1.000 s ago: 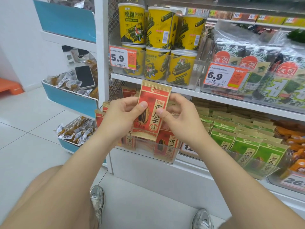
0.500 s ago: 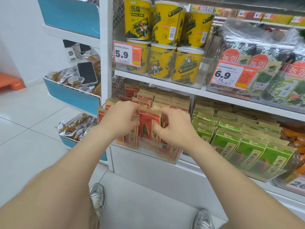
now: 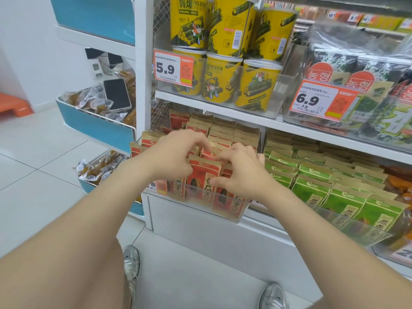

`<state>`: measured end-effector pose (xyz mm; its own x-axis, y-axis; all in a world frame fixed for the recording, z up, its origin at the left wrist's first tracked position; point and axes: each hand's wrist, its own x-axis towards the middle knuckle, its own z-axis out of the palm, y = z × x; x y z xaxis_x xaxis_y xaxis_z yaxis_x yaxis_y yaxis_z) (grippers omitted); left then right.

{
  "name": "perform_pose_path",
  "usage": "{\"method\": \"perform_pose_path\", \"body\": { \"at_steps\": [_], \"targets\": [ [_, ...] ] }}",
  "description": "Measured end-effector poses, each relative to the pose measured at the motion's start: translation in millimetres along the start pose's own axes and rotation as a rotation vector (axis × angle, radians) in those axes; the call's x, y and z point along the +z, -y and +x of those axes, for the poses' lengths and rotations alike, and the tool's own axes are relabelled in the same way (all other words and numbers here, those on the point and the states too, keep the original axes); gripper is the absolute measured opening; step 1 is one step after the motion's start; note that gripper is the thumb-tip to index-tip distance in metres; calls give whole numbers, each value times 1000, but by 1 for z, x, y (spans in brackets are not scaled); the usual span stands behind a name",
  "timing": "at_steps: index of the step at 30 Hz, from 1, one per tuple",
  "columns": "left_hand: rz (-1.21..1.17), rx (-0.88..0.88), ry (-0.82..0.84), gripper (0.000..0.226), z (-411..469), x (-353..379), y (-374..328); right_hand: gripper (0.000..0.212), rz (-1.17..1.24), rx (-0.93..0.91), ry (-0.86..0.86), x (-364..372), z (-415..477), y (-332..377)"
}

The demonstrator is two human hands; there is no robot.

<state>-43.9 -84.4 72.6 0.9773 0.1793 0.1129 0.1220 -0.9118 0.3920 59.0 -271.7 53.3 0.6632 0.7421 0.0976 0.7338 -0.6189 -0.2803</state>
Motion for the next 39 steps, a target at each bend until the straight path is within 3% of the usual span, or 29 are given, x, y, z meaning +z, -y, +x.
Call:
{"method": "perform_pose_path", "body": {
  "at_steps": [1,3,7,10,13,16,18,23,28,39],
  "targets": [
    [32,32,53,57,2,0,-4,58,21,-22,39,-4,-1,0],
    [92,61,161,43,8,3,-11,57,98,-49,36,-9,-3,-6],
    [197,48,353,10,23,0,-22,5,114,-70,37,-20,-2,-22],
    [142,-26,486,28,36,-7,-25,31,166,-94,141,-24,-1,-25],
    [51,-88,349,47,42,-1,-19,48,247,-46,60,-21,6,-30],
    [57,-69,258,53,38,12,-15,32,334,40,-247,-17,22,-37],
    [63,-69,258,53,32,19,-15,18,297,60,-321,-14,33,-37],
    [75,-90,265,50,21,27,-17,16,160,120,-160,-3,53,-33],
    [56,-83,196,50,14,27,-17,27,68,54,-140,-9,55,-27],
    [-5,-78,199,52,11,28,-10,9,-126,-57,-176,-3,56,-17]
  ]
}}
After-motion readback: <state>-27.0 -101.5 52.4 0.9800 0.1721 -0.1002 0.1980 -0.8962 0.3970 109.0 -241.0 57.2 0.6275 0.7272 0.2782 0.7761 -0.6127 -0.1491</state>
